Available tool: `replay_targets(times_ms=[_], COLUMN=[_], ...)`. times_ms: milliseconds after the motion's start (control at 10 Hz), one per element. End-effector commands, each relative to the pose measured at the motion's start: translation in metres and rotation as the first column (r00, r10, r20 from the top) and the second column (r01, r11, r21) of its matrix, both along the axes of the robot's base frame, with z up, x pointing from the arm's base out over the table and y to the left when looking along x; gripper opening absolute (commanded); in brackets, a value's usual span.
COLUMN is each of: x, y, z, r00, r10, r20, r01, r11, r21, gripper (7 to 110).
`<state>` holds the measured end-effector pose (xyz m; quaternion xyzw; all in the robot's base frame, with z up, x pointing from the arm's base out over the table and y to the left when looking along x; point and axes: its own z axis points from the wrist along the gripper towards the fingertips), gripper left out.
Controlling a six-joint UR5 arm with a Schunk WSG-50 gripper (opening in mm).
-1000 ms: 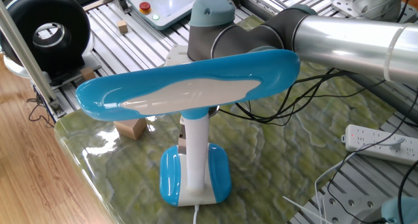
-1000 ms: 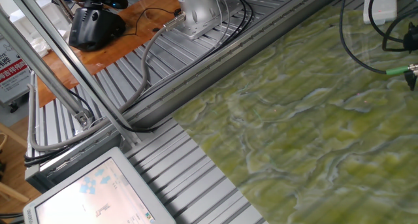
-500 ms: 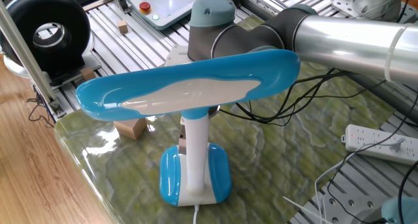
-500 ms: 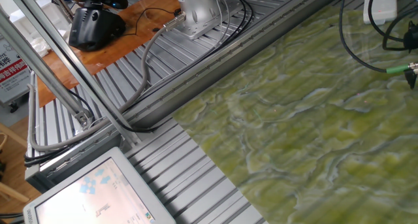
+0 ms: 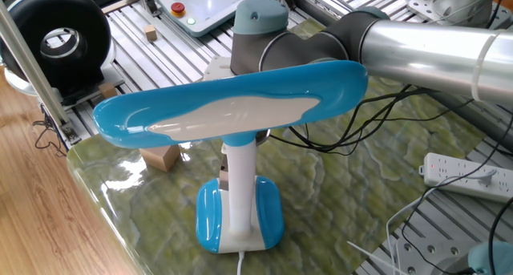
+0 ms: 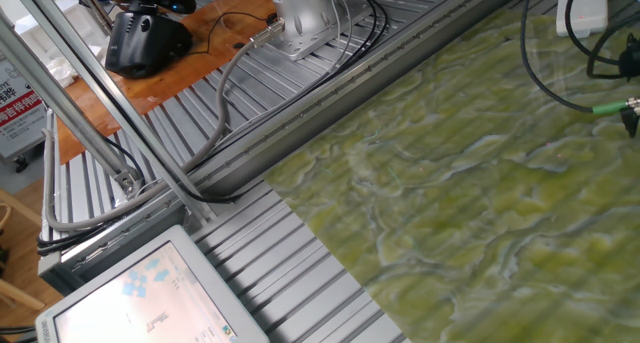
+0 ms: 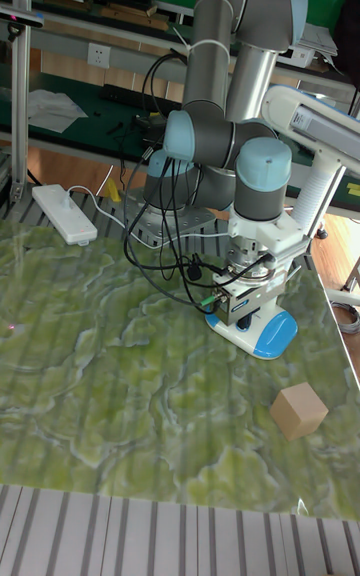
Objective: Turn on the desk lamp by pressing the button
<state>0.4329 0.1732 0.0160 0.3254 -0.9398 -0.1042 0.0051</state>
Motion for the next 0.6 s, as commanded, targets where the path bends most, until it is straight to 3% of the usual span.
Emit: replay_targets(times_ms=[0, 300, 500], x=[0.0, 0.005, 0.001], y=[-0.001, 0.008, -0.01], z=[0.004, -0.006, 0.007], r00=[1.0, 1.0, 0.999], r10=[0.003, -0.017, 0.028], r20=[-0.011, 0.003, -0.029], r01=[-0.003, 0.017, -0.028], r11=[1.0, 1.0, 1.0], r21=[0.013, 0.014, -0.007], gripper=[7, 7, 7])
